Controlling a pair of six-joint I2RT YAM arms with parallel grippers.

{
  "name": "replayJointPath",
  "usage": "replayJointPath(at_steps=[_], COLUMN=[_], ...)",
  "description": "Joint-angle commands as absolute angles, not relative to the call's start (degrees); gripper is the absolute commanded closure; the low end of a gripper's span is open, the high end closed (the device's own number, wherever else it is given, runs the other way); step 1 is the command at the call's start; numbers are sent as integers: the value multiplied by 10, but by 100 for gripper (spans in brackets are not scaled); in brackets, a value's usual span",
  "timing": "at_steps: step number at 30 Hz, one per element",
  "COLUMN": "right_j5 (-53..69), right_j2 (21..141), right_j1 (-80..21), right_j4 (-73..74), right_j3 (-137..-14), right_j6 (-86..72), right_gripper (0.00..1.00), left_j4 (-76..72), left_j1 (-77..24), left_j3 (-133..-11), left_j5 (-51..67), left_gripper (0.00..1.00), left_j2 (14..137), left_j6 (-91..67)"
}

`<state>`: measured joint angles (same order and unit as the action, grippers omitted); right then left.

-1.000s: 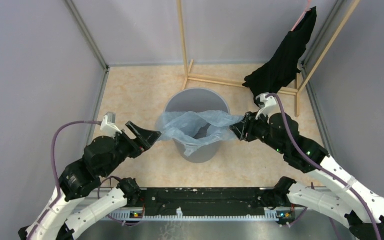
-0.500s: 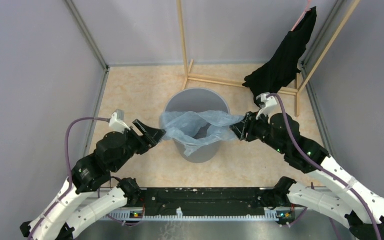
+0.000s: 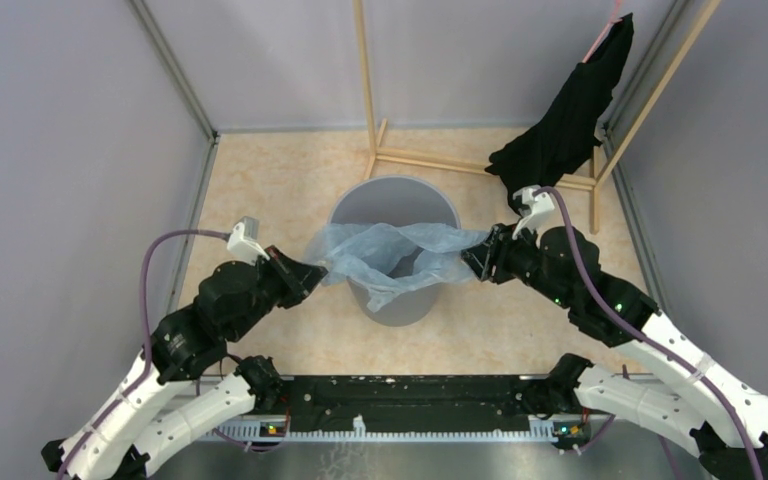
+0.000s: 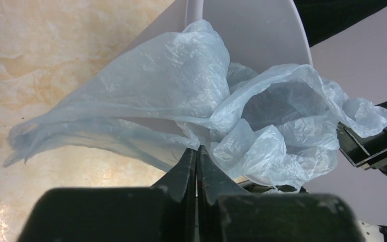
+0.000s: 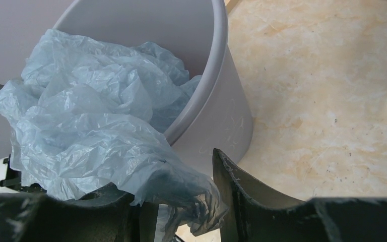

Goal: Put the trash bags into the trash bin

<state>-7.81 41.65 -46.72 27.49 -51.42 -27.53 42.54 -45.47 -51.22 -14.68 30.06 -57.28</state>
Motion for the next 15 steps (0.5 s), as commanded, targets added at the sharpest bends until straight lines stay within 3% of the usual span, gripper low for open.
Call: replayJointPath(at_steps=[1, 7, 15], right_j5=[-77, -82, -81], right_j2=[410, 396, 392], right_j1=[-465, -465, -465], right_j4=[265, 299, 310], right_j3=[-521, -511, -482], right_j6=[-273, -270, -282], right_gripper=[59, 57, 56], left_j4=[425, 470, 460], left_j1=[-455, -455, -455], left_j3=[-533, -546, -467], left_j5=[-157, -136, -124], left_gripper=[100, 100, 100], left_j2=[300, 314, 308], left_j6=[-531, -489, -514])
